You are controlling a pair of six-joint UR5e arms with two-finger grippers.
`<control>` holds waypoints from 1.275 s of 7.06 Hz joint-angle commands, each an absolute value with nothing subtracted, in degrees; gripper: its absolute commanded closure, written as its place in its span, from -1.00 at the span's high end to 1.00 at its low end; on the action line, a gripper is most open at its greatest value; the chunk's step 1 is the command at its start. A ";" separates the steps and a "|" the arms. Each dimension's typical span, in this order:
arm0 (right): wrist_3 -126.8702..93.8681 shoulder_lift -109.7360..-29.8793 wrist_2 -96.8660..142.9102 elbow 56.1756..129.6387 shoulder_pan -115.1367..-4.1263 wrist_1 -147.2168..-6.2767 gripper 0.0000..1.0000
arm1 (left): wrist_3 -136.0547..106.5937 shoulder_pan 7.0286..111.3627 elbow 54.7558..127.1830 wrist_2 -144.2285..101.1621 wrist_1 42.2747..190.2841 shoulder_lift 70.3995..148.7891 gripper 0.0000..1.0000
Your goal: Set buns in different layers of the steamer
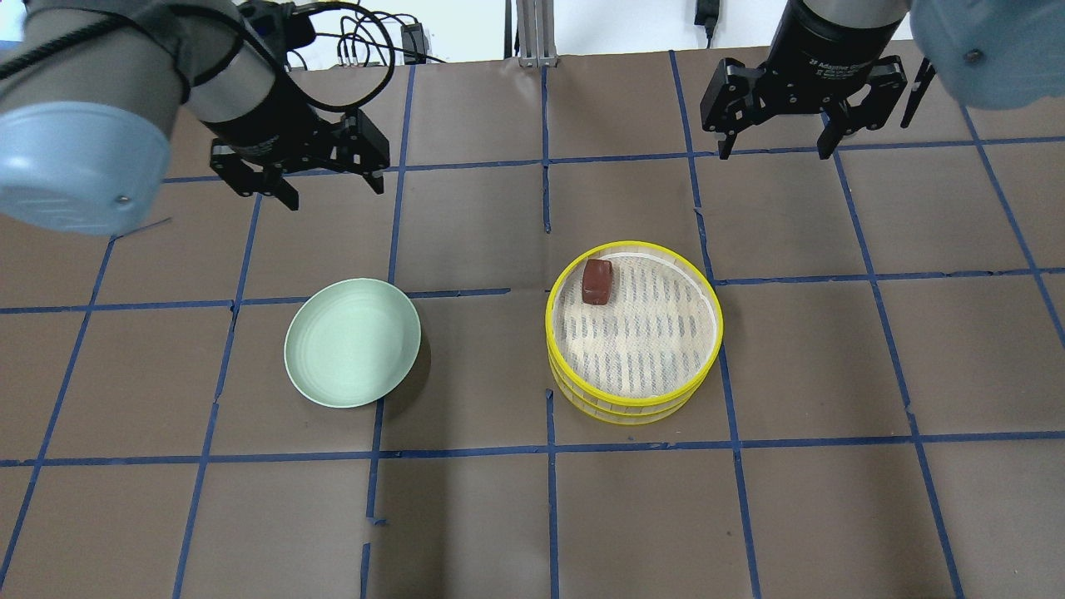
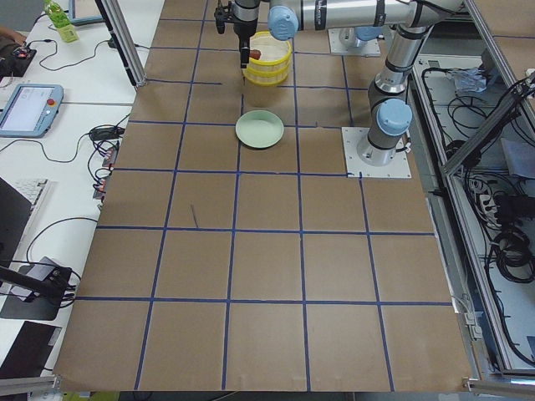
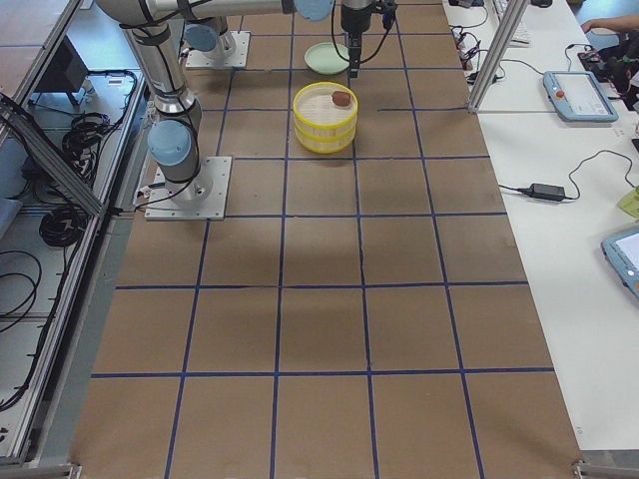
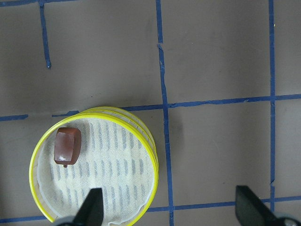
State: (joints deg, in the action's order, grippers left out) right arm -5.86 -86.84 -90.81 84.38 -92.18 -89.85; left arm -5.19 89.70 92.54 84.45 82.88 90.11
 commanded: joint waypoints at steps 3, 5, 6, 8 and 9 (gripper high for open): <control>-5.63 -86.84 -90.79 84.37 -92.20 -89.38 1.00 | -3.07 87.62 87.10 86.91 94.48 87.89 1.00; -5.54 -86.84 -90.70 84.37 -92.11 -89.38 1.00 | -4.56 89.90 87.71 94.55 94.22 88.06 1.00; -5.54 -86.84 -90.70 84.37 -92.11 -89.38 1.00 | -7.88 91.39 87.80 94.48 94.04 88.68 1.00; -5.54 -86.84 -90.70 84.37 -92.11 -89.38 1.00 | -8.09 92.99 88.15 94.48 93.61 88.68 1.00; -5.45 -86.75 -90.70 84.37 -92.11 -89.38 1.00 | -7.82 93.08 88.15 94.40 93.34 88.68 1.00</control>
State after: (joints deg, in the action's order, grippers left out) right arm -5.52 -86.82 -90.70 84.38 -92.11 -89.38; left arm -7.91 92.71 88.10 94.45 93.66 88.64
